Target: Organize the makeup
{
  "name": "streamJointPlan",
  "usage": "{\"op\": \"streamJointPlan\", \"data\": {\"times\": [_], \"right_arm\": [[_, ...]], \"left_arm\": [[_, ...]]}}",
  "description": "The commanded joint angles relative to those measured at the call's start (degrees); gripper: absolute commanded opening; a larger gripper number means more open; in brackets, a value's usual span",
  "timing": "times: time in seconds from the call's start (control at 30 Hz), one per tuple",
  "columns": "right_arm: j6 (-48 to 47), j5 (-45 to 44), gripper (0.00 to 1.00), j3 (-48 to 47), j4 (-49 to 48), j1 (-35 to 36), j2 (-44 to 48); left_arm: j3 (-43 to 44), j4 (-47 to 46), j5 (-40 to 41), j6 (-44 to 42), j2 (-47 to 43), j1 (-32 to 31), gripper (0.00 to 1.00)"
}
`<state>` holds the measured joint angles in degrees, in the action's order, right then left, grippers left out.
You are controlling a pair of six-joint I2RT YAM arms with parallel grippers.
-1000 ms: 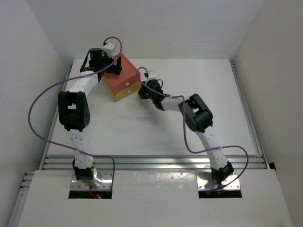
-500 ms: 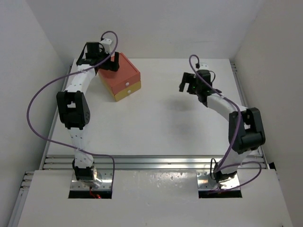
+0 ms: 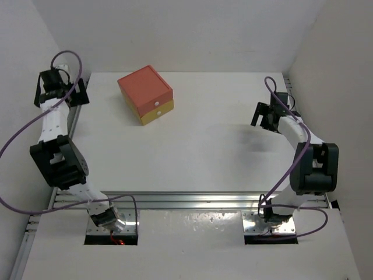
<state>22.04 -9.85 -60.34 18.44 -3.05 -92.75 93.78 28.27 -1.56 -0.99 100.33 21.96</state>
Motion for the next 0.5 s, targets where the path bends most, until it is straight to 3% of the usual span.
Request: {"op": "streamJointPlan", "data": {"times": [0.0, 0.1, 0.47], "right_arm": [[-0.4, 2.9, 1.0, -3.7, 3.5, -0.6, -0.4], [-0.1, 5.5, 1.0, -6.1, 4.1, -0.7, -2.2], [2.4, 5.9, 1.0, -6.0, -3.1, -0.4, -2.1]], "left_arm": [[-10.2, 0.6, 1.5, 2.5, -5.0, 0.3, 1.0], [-16.2, -0.5, 1.5, 0.9, -8.2, 0.3, 1.0], [-22.0, -2.3, -0.8, 0.9, -11.3, 0.3, 1.0]]}}
